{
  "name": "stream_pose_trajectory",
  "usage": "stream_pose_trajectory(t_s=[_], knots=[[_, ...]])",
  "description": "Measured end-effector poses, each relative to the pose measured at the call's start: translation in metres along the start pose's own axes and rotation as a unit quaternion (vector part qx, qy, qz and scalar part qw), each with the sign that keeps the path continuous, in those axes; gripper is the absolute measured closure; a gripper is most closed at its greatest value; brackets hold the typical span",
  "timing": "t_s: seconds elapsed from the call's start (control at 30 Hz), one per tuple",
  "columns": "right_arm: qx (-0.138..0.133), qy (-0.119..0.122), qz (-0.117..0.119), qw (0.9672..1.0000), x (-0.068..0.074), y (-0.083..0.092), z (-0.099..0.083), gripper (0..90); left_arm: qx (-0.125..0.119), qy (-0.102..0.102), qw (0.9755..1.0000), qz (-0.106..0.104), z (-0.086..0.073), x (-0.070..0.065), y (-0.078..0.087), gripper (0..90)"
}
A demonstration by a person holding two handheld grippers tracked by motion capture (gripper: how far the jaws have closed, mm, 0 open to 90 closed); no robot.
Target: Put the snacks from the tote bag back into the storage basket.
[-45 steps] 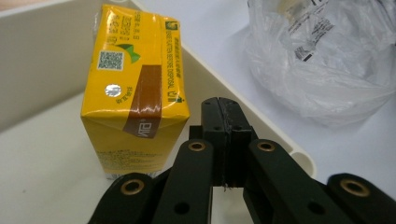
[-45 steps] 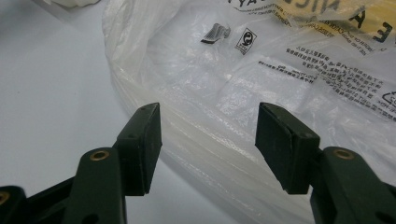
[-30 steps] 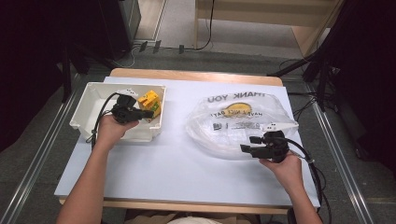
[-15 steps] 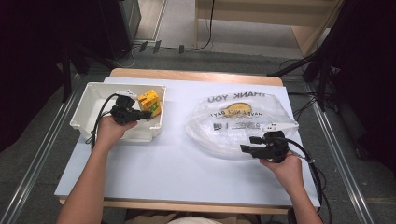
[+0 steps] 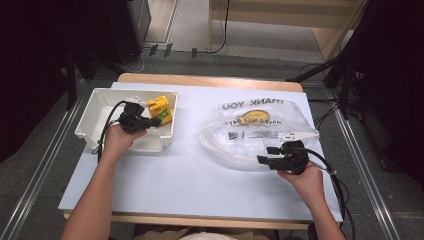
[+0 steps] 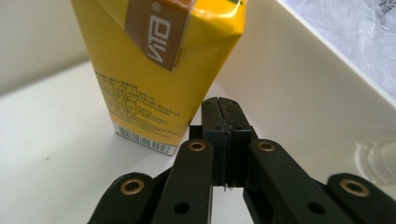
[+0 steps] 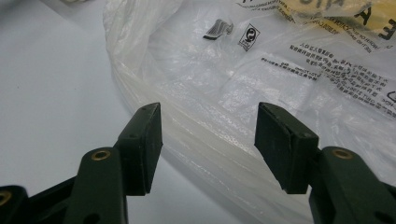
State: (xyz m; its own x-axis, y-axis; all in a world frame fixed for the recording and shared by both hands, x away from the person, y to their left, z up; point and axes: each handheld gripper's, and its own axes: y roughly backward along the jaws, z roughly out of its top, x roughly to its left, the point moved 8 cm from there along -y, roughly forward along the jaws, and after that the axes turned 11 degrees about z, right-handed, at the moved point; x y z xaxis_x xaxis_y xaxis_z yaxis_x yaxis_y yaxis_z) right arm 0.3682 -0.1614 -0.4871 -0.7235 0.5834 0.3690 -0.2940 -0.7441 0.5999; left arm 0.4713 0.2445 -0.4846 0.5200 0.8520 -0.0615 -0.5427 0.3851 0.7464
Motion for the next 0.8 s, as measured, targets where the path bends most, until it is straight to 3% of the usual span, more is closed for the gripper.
stream_pose_trajectory(t_s=[0.8], knots=[[0.002, 0.006, -0.002, 1.0000, 0.001, 0.000, -0.001, 42.2, 0.019, 0.030, 0.9991, 0.021, -0.002, 0.010, -0.017, 90.0]])
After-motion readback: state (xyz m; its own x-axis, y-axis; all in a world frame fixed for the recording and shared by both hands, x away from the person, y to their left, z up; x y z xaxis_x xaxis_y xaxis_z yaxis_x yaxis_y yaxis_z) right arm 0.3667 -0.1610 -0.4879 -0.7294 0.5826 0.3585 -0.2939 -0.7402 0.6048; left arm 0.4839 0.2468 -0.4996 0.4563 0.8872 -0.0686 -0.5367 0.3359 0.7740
